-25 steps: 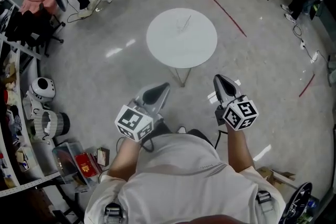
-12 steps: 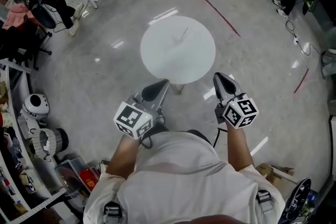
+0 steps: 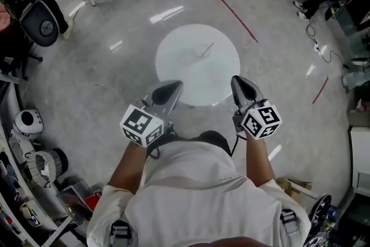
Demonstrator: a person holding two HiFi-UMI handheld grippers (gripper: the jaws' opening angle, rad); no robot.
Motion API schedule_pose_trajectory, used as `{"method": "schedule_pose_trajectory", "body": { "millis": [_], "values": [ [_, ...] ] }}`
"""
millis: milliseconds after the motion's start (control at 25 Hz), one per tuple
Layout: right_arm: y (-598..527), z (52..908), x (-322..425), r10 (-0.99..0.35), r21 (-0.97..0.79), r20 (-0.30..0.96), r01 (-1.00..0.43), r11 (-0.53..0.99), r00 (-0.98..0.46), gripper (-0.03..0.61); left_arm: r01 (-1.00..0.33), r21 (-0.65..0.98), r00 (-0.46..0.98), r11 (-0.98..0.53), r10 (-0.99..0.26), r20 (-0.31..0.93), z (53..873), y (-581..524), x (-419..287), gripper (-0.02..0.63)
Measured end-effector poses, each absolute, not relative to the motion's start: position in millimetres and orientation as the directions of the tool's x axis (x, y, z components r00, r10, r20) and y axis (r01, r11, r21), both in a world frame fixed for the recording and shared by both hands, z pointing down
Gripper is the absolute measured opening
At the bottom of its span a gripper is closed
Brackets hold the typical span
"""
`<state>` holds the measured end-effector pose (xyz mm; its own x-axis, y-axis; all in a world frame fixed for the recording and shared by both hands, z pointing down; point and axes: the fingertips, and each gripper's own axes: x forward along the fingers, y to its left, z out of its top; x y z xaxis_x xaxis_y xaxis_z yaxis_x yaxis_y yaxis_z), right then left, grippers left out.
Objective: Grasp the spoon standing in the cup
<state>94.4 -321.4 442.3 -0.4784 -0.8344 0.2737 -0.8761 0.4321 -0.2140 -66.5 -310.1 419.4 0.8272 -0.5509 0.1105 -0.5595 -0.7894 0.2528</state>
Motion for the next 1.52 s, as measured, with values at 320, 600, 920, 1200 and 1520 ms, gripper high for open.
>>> {"method": "schedule_pose_trajectory", "body": {
  "millis": [320, 600, 920, 1200, 1520],
  "values": [
    [-372, 461, 99, -0.81, -0.232, 0.324, -0.872, 0.432, -0.488, 0.005, -0.56, 0.29, 0.826, -0.776, -0.55, 0.123, 429, -354, -61, 0.001],
    [-436, 478, 139, -0.763, -0.268, 0.361, -0.843, 0.466, -0.536, 0.005, -0.634, 0.267, 0.771, -0.726, -0.621, 0.143, 423, -406, -23, 0.001],
    [-523, 528, 190, -0.66, -0.298, 0.469, -0.809, 0.507, -0.587, 0.076, -0.729, 0.285, 0.677, -0.622, -0.716, 0.169, 434, -458, 26, 0.002],
    [-578, 623, 173, -0.483, -0.452, 0.588, -0.759, 0.469, -0.649, 0.196, -0.798, 0.302, 0.592, -0.522, -0.773, 0.229, 458, -477, 25, 0.002],
    [-595, 711, 147, -0.378, -0.515, 0.675, -0.772, 0.372, -0.633, 0.183, -0.823, 0.306, 0.557, -0.478, -0.786, 0.269, 474, -481, 8, 0.002]
  ]
}}
